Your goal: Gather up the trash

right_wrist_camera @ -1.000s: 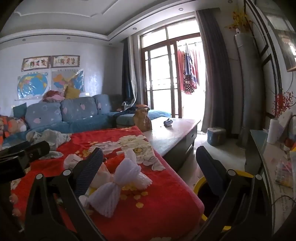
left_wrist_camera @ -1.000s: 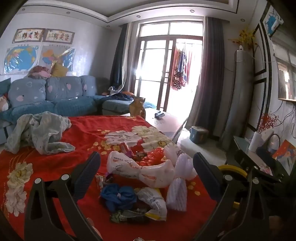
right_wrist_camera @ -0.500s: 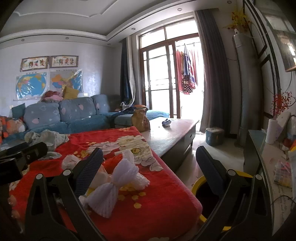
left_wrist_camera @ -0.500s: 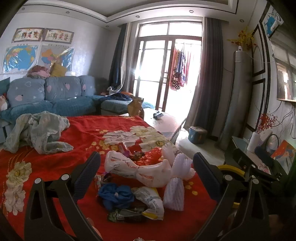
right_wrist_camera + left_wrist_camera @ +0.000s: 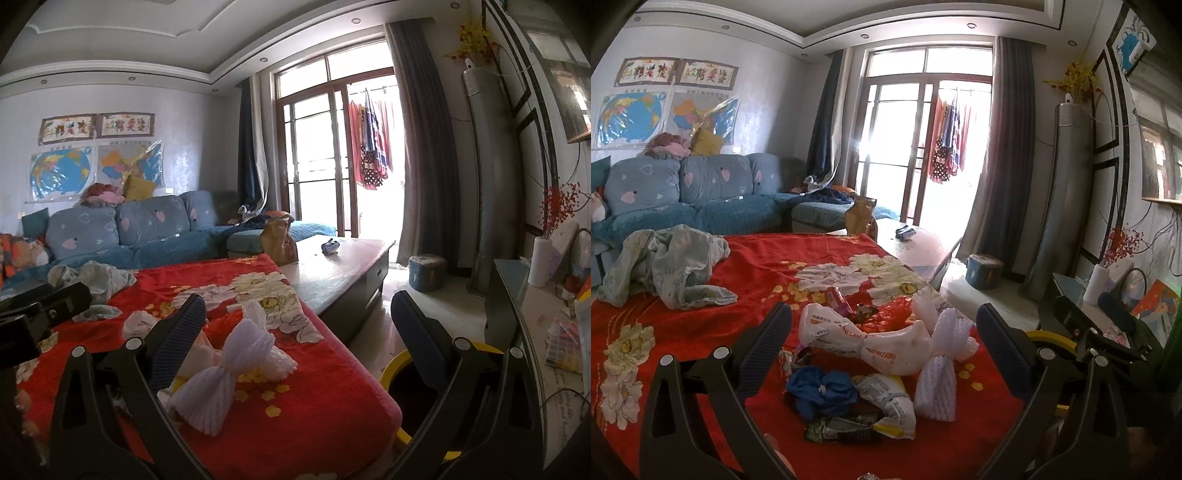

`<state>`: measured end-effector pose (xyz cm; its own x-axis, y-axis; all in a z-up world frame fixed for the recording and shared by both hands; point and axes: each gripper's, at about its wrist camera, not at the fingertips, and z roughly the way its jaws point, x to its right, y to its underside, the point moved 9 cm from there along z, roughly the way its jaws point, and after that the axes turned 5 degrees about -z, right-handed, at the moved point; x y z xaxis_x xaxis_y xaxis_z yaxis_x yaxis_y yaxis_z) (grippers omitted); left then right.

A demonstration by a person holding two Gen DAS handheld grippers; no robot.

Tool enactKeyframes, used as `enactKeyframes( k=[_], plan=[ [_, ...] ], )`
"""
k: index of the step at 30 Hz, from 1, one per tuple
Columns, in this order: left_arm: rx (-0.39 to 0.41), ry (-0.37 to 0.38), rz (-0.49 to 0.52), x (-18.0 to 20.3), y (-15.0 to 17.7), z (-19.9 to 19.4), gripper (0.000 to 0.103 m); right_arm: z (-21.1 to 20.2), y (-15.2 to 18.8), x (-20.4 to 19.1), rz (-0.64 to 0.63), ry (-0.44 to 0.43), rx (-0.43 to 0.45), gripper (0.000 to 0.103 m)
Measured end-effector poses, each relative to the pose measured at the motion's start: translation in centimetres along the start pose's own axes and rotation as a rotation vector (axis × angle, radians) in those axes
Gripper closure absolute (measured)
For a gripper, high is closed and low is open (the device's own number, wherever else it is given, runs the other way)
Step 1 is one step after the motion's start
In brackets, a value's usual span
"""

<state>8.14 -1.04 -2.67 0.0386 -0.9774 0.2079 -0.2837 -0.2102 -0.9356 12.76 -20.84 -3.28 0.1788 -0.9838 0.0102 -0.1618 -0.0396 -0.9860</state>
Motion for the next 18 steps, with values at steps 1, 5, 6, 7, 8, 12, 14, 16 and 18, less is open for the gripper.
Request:
enactKeyframes(
  k=[1,5,6,7,8,12,14,16,18],
  plan=[
    [-0.001,-0.001,-0.001,0.04,0.07,-0.01,0.006,-0.01,-0.02,0.03,0.001,-0.002,-0.001,0.011],
    [-0.002,-0.005,-0.001,0.05,0.03,-0.02,0.006,0.03,0.02,0.06,0.001,-0.002,-0.004,0.011],
    [-0.004,-0.003,-0.003,0.10,-0.04,-0.04,0.006,-0.10,-0.01,0.04,0.001,0.000,-0.003,0.011],
    [-0.003,-0.004,-0.001,0.11,-0.03,-0.02,0.006,-0.10,0.05,0.05,0.000,0.001,-0.005,0.011],
    [-0.002,-0.006,0.000,0.22,-0.01,-0.07,0.006,-0.09,0.12,0.04,-0.001,0.002,-0.007,0.011],
    [-0.004,-0.004,-0.001,0.09,0.00,-0.02,0.006,-0.07,0.34,0.07,0.002,0.005,-0.013,0.011],
    [-0.008,-0.004,-0.001,0.17,0.09,-0.06,0.006,-0.02,0.41,0.07,0.002,0.007,-0.017,0.011],
    [-0.013,0.000,-0.002,0.20,0.21,0.01,0.006,0.19,0.53,0.13,0.002,0.009,-0.027,0.011],
    [-0.020,0.009,0.001,0.31,0.44,0.20,0.006,0.41,0.69,0.30,0.002,0.009,-0.037,0.011]
  ],
)
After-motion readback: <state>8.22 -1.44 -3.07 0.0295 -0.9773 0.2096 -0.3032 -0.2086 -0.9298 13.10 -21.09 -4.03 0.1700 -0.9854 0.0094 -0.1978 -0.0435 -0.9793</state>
